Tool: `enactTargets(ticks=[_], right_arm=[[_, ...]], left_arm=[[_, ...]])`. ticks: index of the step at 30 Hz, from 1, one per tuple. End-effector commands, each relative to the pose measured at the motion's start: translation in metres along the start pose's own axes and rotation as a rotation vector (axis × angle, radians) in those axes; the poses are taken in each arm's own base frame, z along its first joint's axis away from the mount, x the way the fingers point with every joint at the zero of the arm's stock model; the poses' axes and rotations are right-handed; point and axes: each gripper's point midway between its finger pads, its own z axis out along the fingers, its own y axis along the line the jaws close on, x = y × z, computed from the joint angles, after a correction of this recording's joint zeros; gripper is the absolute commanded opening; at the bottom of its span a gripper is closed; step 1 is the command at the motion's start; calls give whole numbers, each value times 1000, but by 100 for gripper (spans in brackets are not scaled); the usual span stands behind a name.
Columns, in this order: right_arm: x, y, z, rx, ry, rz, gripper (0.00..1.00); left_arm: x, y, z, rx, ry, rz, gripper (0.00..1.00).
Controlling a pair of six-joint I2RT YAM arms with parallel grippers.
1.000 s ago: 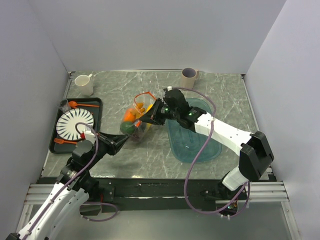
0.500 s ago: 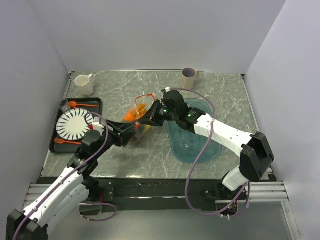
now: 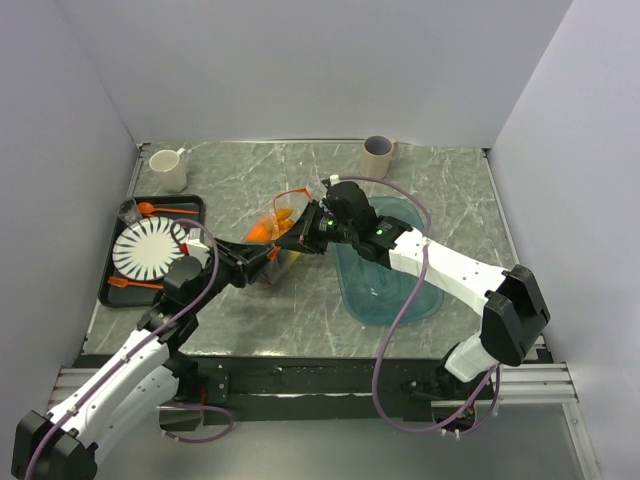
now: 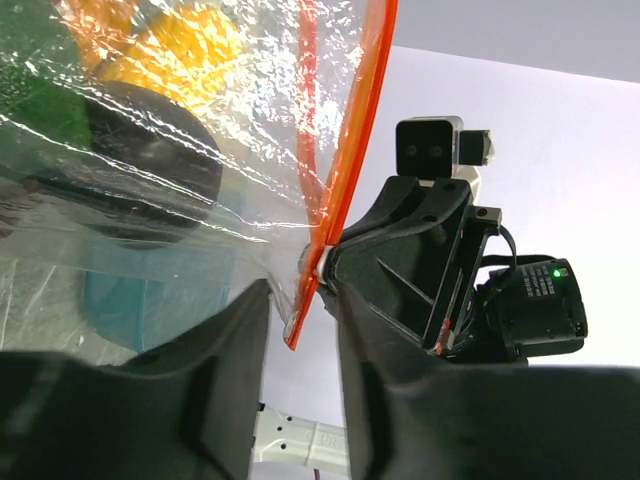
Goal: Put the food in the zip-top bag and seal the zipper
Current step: Zip the zipper food storage bag at the center of the board.
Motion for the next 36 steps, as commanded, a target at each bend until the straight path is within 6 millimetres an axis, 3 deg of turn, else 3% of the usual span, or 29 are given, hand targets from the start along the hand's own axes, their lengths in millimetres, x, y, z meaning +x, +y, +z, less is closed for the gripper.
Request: enactTargets(ticks=[1, 9, 20, 36], right_arm=[[1, 26, -14, -79, -21, -43, 0], [4, 22, -8, -58, -2, -46, 0], [-22, 24, -17, -42, -99, -19, 0], [-41, 22, -20, -40, -138, 6, 0]], left_arm=[[4, -32, -1, 96, 25, 22, 31], [7, -30, 2, 91, 41, 31, 1], [1, -10, -23, 34, -15, 26, 1], [2, 16, -49, -7, -30, 9, 1]])
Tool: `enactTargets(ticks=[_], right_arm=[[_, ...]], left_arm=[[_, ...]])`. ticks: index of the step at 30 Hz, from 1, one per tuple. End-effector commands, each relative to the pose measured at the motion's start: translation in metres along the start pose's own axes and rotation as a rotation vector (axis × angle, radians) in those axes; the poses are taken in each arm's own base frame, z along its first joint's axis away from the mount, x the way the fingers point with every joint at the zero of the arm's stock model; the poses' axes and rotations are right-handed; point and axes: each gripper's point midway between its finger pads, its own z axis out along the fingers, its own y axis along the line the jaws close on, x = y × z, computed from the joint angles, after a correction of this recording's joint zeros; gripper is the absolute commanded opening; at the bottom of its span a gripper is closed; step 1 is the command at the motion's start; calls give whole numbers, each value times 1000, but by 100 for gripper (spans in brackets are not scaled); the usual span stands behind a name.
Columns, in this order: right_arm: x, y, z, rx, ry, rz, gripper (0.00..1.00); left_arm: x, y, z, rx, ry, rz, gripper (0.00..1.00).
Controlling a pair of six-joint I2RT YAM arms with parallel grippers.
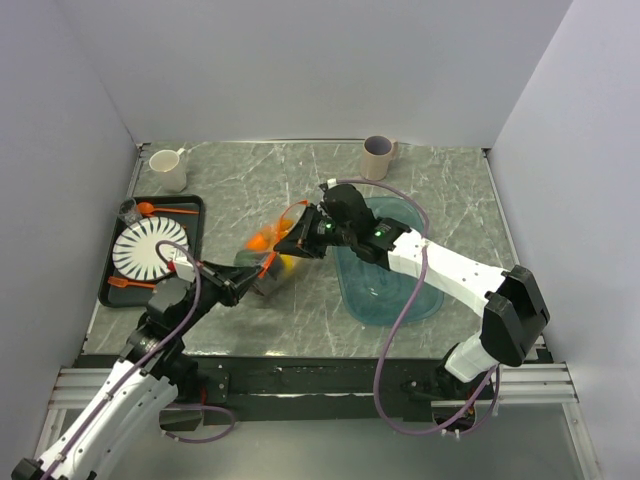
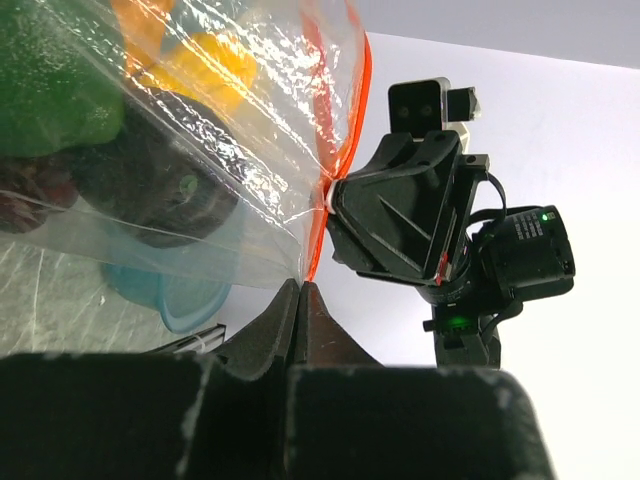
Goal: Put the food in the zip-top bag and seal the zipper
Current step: Zip the zipper food storage bag at the center of the board.
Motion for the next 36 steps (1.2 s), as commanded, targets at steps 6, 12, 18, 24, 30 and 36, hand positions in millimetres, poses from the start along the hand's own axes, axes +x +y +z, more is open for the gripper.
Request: enactTargets(ticks=[6, 12, 18, 24, 30, 36], right_arm=[[-53, 23, -20, -56, -167, -7, 0], [-66, 17, -21, -42, -180, 6, 0], [-86, 7, -24, -18, -208, 15, 0], [-109, -8, -26, 11, -241, 30, 0], [-132, -19, -25, 44, -260, 22, 0], [-155, -22, -26, 58, -281, 11, 0]], left_arm=[[-4, 8, -12, -22, -32, 10, 1], [-5, 8, -17, -26, -43, 11, 1], [-5, 11, -18, -35, -45, 10, 1], [-5, 12, -19, -37, -43, 10, 1], [-5, 13, -20, -42, -42, 9, 1], [-5, 16, -20, -45, -42, 7, 1]])
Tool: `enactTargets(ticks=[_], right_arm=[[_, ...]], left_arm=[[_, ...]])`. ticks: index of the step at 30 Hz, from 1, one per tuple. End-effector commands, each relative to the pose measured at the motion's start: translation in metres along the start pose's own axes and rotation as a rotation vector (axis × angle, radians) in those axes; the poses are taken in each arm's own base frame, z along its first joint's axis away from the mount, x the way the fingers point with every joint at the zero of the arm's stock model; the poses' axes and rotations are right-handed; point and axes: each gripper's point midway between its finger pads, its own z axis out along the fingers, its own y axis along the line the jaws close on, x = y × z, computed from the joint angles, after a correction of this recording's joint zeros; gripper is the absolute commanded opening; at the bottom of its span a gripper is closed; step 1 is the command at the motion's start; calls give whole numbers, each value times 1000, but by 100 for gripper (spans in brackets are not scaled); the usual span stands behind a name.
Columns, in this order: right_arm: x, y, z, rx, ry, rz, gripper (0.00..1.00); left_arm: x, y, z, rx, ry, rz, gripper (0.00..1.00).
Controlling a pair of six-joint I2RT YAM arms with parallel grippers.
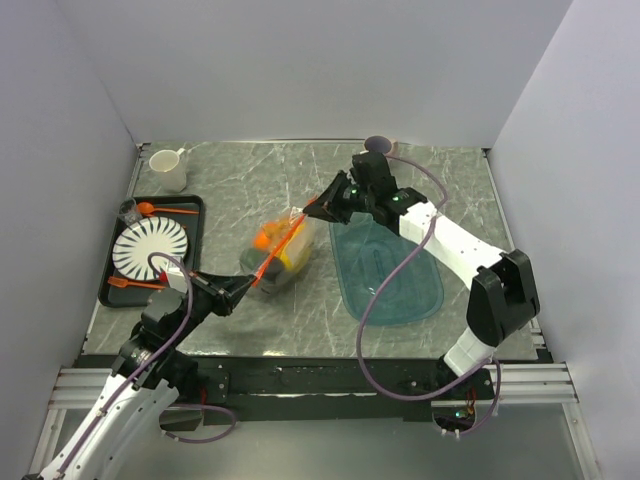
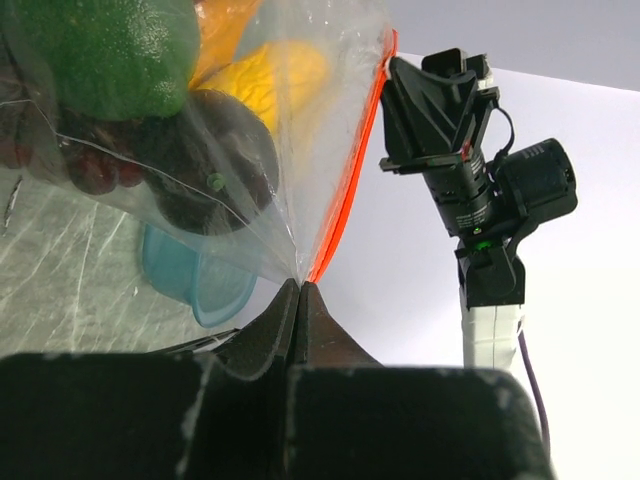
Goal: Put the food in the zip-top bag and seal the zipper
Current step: Zip the zipper food storage bag at the center of the board.
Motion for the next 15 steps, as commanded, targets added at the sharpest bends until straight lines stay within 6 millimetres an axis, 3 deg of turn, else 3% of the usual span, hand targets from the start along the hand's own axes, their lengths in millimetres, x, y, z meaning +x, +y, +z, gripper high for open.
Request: enactTargets(ticks=[1, 15], right_arm=[[-48, 17, -7, -29, -134, -50, 0], [-81, -4, 2, 30, -183, -47, 0]], left_arm=[[0, -3, -2, 15, -2, 12, 1], [1, -1, -2, 4, 5, 22, 1]])
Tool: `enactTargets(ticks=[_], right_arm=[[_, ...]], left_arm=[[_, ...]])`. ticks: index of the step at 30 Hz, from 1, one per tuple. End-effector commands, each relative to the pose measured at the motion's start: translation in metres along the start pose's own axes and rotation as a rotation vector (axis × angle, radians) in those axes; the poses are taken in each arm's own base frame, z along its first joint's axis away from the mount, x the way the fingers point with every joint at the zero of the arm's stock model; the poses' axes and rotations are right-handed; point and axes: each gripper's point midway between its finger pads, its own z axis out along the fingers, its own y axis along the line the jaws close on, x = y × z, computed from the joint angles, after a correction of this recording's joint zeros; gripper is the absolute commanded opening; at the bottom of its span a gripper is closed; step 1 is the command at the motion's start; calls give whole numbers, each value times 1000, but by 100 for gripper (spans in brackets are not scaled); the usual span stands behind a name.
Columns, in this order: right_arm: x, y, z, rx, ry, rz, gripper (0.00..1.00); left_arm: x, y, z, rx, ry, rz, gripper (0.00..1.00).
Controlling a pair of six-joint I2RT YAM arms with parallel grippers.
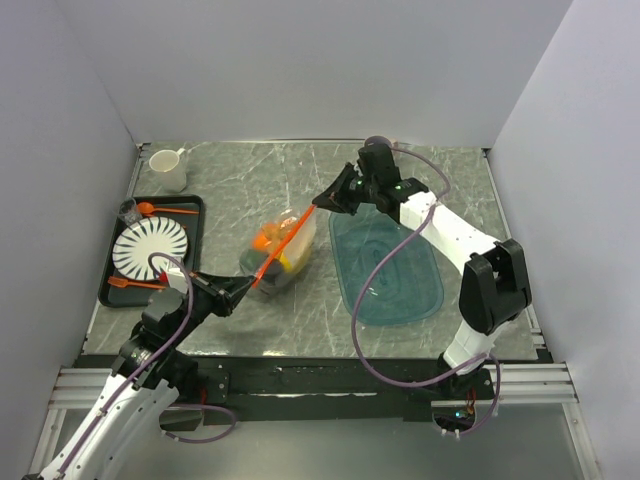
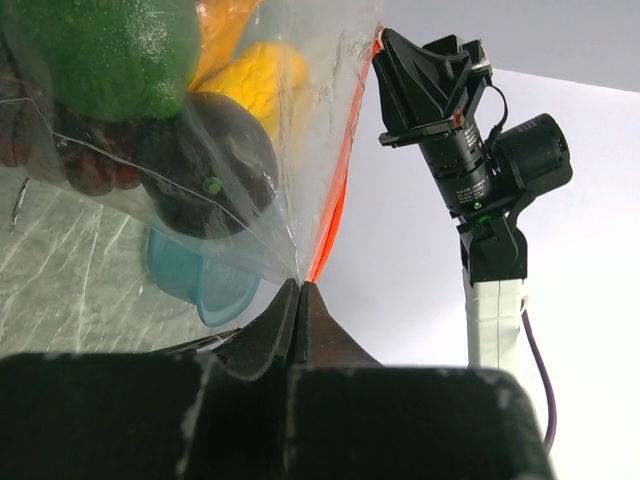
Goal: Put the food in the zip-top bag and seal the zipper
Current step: Zip the zipper food storage bag at the center of the board, then place the zipper food storage bag at the center of the board.
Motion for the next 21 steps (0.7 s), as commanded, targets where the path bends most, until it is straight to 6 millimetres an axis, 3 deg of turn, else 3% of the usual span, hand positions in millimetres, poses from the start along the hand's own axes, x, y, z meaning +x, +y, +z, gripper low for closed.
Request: enactTargets(ticks=[1, 13, 15, 17, 18, 20, 21], right_arm=[[-44, 15, -5, -28, -136, -39, 0], [-55, 7, -3, -5, -149, -72, 0], [-61, 11, -4, -2, -156, -101, 2], [-65, 4, 1, 34, -155, -119, 14], [-74, 10, -2, 28, -168, -147, 20], [-74, 2, 4, 65, -132, -164, 42], [-80, 1, 0, 101, -144, -182, 43]], left_arm=[[1, -5, -2, 21, 4, 21, 1], [5, -6, 5, 4, 31, 37, 2], [6, -5, 5, -7, 39, 43, 13], [6, -3, 6, -32, 40, 72, 28], [6, -1, 5, -50, 41, 87, 30], [3, -10, 1, -56, 21, 139, 54], [1, -4, -1, -97, 10, 172, 62]])
